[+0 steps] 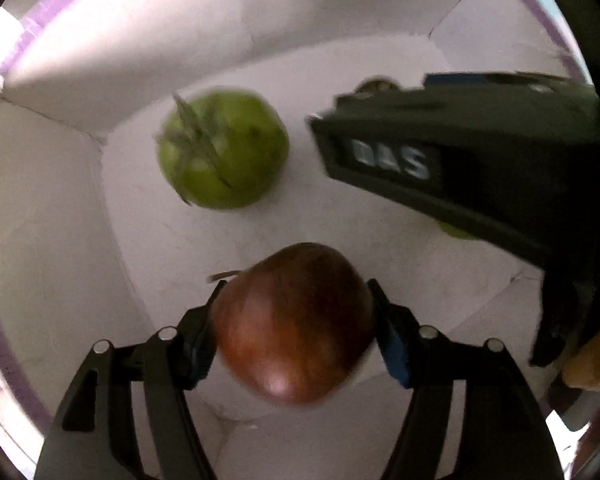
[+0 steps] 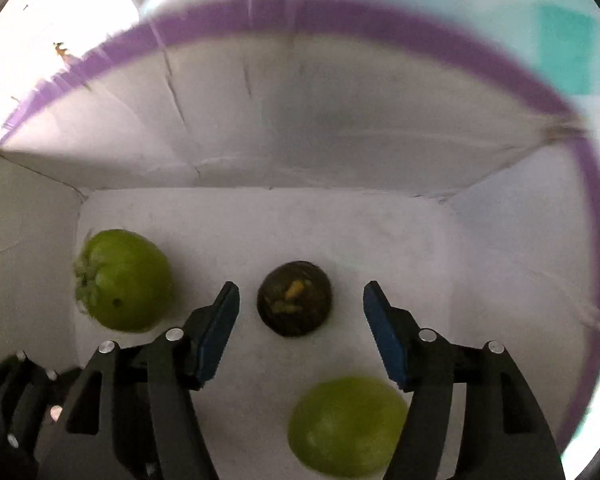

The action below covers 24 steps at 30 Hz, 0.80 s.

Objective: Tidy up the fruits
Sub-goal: 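Open both tools to release the pear and dark fruit into the box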

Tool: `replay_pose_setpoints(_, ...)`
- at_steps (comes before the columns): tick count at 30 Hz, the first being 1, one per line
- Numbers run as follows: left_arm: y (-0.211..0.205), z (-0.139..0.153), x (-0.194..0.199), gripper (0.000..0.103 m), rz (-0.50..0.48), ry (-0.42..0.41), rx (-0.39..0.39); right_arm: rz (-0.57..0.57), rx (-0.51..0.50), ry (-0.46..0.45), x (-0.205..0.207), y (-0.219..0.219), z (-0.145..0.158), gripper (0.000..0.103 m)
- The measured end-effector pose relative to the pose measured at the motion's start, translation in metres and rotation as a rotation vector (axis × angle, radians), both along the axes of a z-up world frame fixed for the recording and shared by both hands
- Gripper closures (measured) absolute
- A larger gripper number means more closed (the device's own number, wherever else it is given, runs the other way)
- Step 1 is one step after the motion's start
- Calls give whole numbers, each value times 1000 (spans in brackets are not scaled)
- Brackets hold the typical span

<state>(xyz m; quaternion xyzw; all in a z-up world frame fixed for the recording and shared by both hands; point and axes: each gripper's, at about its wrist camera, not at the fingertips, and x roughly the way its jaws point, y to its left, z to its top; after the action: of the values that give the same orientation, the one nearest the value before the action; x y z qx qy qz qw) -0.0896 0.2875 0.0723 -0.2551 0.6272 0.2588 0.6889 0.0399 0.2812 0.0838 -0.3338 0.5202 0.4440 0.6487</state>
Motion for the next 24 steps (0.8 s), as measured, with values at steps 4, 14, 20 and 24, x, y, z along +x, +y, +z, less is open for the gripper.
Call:
replay_pose_setpoints(4,-20,43,-13,22,-101,-65,180,-59,51,-74,-3,-26,51,30)
replay_pose_setpoints(14,-69,203,-74,4,-205,-360,437,-197,227,-225,-59,-149,205,22)
replay_pose_setpoints(20,-133,276,-106,1,-372,-531,581,-318,366,-332,-135,-254,283,16)
replay_pose_setpoints(24,-179,295,-131,1,-467,-620,582,-376,418,-404,-172,-306,312,16)
